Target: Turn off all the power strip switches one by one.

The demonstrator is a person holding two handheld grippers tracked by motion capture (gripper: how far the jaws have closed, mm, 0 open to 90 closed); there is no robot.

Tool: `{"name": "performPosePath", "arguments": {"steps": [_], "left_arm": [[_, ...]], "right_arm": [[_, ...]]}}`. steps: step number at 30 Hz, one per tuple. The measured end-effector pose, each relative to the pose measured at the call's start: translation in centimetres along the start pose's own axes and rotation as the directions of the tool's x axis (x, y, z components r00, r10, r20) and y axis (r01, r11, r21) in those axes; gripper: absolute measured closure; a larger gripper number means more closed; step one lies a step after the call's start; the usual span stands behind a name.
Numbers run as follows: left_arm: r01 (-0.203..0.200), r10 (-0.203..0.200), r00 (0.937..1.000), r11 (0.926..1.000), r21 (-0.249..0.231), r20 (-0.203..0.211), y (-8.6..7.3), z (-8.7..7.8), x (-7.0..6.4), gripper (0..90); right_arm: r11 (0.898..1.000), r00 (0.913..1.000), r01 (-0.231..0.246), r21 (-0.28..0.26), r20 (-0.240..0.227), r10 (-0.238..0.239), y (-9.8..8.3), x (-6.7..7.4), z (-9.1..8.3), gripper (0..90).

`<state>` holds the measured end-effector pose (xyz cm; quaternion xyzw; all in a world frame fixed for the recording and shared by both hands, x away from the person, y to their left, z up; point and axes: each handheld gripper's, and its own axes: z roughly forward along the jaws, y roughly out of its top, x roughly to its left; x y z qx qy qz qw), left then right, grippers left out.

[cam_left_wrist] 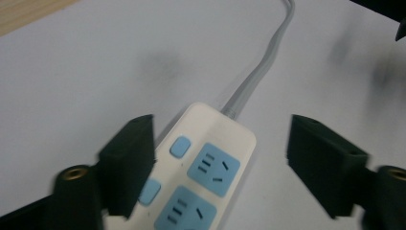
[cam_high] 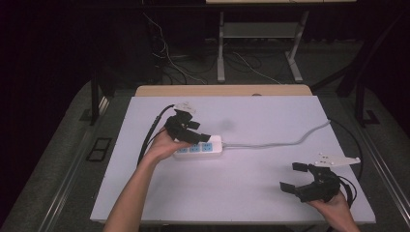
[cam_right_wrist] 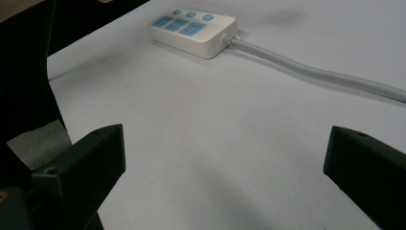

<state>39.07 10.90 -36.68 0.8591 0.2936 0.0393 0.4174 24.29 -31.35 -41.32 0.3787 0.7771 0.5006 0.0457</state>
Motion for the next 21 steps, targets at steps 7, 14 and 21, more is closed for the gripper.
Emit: {"name": "performPosePath", "arguments": {"steps": [7,14,21], "left_arm": [[0.056,-0.058,0.9978,0.9962,-0.067,-0.031,-3.2,-2.4,-0.9,0.0],[0.061,-0.073,0.9941,0.9878,-0.143,-0.08,-6.7,-4.6,-2.9,0.0],[0.072,-0.092,0.9909,0.9794,-0.189,-0.098,-10.1,-5.6,-5.2,0.0]], "right_arm": [[1.0,1.0,0.003,0.002,-0.001,-0.003,0.0,0.1,0.1,0.4],[1.0,1.0,0.0,0.003,-0.002,0.0,-0.1,0.2,0.1,0.4],[1.0,1.0,-0.004,0.0,-0.001,0.004,-0.1,0.3,0.0,0.4]]}}
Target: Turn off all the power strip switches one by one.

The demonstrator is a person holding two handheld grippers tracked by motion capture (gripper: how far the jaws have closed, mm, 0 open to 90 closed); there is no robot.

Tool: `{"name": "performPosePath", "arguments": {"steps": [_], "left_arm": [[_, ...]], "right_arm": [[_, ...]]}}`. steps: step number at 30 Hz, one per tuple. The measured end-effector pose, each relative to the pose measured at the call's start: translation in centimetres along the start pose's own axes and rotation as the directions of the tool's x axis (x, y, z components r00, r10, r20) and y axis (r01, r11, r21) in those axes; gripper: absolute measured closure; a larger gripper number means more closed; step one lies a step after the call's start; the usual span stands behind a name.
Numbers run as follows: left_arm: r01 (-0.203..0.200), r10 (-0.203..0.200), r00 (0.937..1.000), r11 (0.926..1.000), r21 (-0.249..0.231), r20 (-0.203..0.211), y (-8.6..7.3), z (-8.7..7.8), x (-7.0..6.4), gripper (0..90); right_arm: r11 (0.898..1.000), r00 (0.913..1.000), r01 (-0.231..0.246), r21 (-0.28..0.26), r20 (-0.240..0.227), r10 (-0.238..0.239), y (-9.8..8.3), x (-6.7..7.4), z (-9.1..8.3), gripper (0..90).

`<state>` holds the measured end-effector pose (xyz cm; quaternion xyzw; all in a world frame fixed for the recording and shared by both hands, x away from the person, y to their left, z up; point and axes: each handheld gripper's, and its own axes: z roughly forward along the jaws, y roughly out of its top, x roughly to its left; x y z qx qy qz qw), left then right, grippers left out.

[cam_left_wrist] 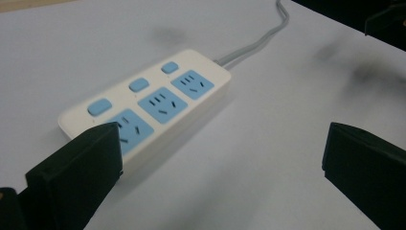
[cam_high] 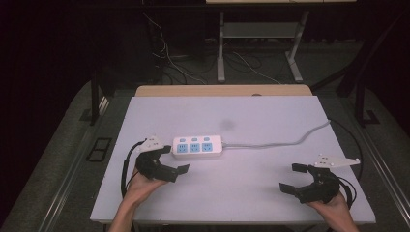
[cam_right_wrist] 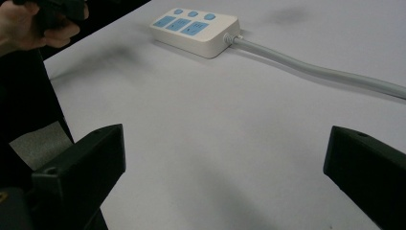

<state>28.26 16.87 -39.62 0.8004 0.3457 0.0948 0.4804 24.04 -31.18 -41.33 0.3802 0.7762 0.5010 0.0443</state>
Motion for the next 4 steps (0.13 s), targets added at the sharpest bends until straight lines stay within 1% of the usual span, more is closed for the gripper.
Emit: {"name": "performPosePath", "arguments": {"steps": [2,4], "left_arm": [[0.004,-0.004,1.0,0.9999,-0.016,-0.007,-0.73,-0.24,-0.34,0.0],[0.006,-0.006,1.0,0.9998,-0.019,-0.005,-1.16,-0.34,-0.47,0.0]], "right_arm": [[1.0,1.0,0.001,0.0,0.0,-0.001,0.0,0.02,0.02,0.4],[1.0,1.0,0.0,0.001,0.0,0.0,0.01,-0.01,0.03,0.4]]}}
